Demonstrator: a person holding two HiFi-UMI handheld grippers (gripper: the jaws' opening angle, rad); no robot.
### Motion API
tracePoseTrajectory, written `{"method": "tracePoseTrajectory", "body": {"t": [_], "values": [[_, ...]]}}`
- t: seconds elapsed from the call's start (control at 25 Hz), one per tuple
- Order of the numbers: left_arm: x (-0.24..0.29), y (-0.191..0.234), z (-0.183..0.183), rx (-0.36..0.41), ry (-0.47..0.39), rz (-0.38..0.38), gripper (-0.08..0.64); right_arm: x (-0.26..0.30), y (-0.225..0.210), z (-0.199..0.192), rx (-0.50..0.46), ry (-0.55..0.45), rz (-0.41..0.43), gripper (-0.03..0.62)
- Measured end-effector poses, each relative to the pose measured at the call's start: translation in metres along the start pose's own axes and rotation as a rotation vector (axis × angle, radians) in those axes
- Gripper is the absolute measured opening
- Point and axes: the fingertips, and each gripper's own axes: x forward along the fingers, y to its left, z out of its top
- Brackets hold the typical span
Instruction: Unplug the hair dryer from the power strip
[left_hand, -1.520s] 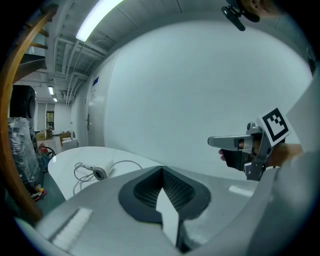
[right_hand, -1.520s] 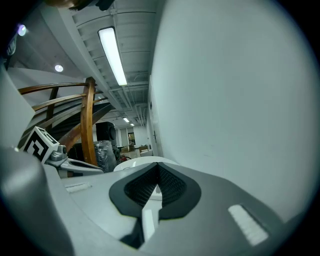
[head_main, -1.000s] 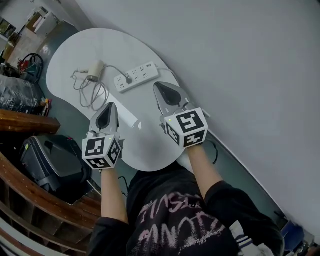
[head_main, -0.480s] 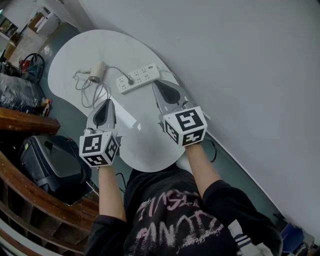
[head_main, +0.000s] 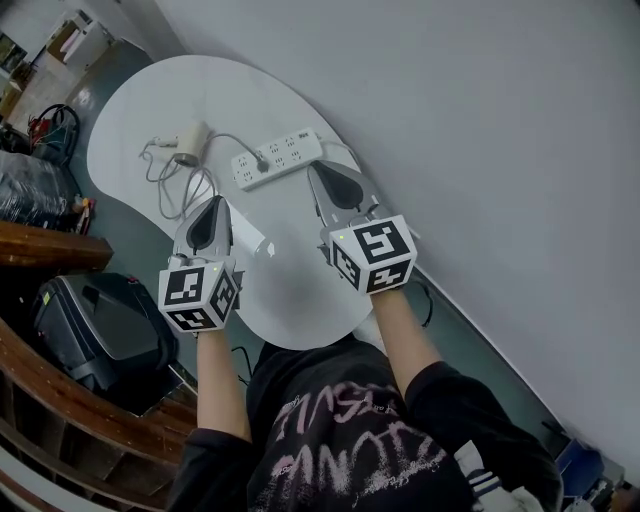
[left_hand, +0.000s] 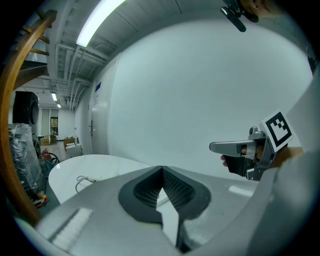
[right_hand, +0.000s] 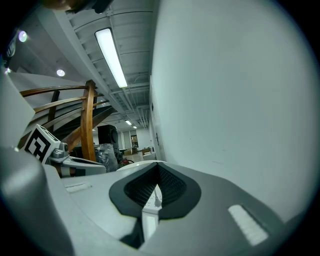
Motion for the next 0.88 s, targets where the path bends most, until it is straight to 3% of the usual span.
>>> {"method": "tracePoseTrajectory", "body": {"t": [0.48,0.88], "values": [[0.039,0.014,-0.021,-0.023,0.044,-0.075,0.0,0.025,-0.014,-0.021,0.015,0.051,-0.067,0.021],[0.059,0.039,-0.047,-0.049,0.092,-0.085,0.0,0.058,-0.011,-0.049,0.031,0.117,-0.07,0.021]]}}
